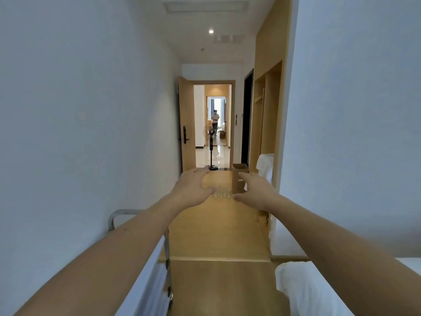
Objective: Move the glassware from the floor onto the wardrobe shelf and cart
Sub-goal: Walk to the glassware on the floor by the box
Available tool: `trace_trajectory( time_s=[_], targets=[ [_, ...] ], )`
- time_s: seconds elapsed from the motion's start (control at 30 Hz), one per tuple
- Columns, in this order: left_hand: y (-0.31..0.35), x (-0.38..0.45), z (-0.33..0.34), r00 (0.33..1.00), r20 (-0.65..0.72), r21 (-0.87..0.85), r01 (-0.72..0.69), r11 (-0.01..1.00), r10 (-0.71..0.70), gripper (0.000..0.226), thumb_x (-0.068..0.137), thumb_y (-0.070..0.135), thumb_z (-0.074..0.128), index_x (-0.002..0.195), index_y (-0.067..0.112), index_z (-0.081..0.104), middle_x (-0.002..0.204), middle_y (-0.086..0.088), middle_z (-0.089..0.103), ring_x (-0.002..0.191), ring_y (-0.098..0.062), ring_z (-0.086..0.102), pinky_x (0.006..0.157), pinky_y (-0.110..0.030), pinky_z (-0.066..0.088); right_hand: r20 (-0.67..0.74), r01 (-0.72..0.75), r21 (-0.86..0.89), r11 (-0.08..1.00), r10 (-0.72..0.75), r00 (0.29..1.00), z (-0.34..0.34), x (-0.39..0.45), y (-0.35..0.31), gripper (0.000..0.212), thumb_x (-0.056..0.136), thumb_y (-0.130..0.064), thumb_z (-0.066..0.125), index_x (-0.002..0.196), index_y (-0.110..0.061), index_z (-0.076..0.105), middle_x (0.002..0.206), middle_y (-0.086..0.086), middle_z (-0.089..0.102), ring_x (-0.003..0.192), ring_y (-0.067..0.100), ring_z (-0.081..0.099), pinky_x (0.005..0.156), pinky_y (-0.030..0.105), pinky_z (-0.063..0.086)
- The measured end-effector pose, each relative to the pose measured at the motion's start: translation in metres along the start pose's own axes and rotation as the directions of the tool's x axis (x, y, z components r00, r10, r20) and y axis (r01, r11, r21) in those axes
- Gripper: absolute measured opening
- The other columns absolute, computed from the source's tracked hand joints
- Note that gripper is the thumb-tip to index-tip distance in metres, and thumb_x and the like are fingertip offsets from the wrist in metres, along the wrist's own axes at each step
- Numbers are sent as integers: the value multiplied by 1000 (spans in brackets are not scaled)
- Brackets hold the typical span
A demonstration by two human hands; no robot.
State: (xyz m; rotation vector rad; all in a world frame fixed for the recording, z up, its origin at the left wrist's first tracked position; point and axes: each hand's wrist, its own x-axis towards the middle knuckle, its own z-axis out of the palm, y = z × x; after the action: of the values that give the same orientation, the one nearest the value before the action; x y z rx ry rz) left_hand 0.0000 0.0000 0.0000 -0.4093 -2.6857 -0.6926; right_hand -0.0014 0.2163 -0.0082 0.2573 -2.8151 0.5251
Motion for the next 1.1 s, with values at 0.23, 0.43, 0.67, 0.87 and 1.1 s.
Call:
trace_trajectory(
  time_s=[0.23,0.43,0.67,0.87,1.1],
  targets=[
    [9,89,36,999,-7,3,48,999,-48,71,90,54,64,152,30,38,156,-3,40,144,-25,33,116,-45,35,32,1,62,998,-3,999,2,87,57,90,78,-53,73,154,-26,33,152,5,43,135,30,44,107,49,46],
    [12,148,84,996,13,-5,84,996,-84,72,90,54,63,152,27,39,155,-1,41,142,-24,37,116,-43,36,57,9,36,999,-11,998,12,141,110,88,83,-51,71,155,-23,30,154,7,41,138,30,41,111,48,42],
    [2,214,126,990,66,7,123,992,-124,73,88,57,62,151,28,40,150,-1,46,137,-24,41,113,-43,38,89,-11,43,999,7,996,34,195,151,85,87,-46,70,156,-22,28,156,9,39,141,31,39,113,46,40],
    [-15,287,168,991,118,13,68,998,-69,70,91,53,63,151,26,39,157,-2,38,145,-23,32,116,-43,34,112,-37,-38,999,41,993,58,248,184,78,88,-45,68,154,-23,32,151,8,44,134,31,43,106,42,43],
    [-57,409,201,990,141,-1,9,1000,-9,73,91,54,63,154,28,36,159,-1,35,145,-24,30,114,-50,36,61,-91,-30,995,93,994,68,363,206,69,86,-45,71,145,-21,44,138,7,54,121,26,53,97,37,48]
  ],
)
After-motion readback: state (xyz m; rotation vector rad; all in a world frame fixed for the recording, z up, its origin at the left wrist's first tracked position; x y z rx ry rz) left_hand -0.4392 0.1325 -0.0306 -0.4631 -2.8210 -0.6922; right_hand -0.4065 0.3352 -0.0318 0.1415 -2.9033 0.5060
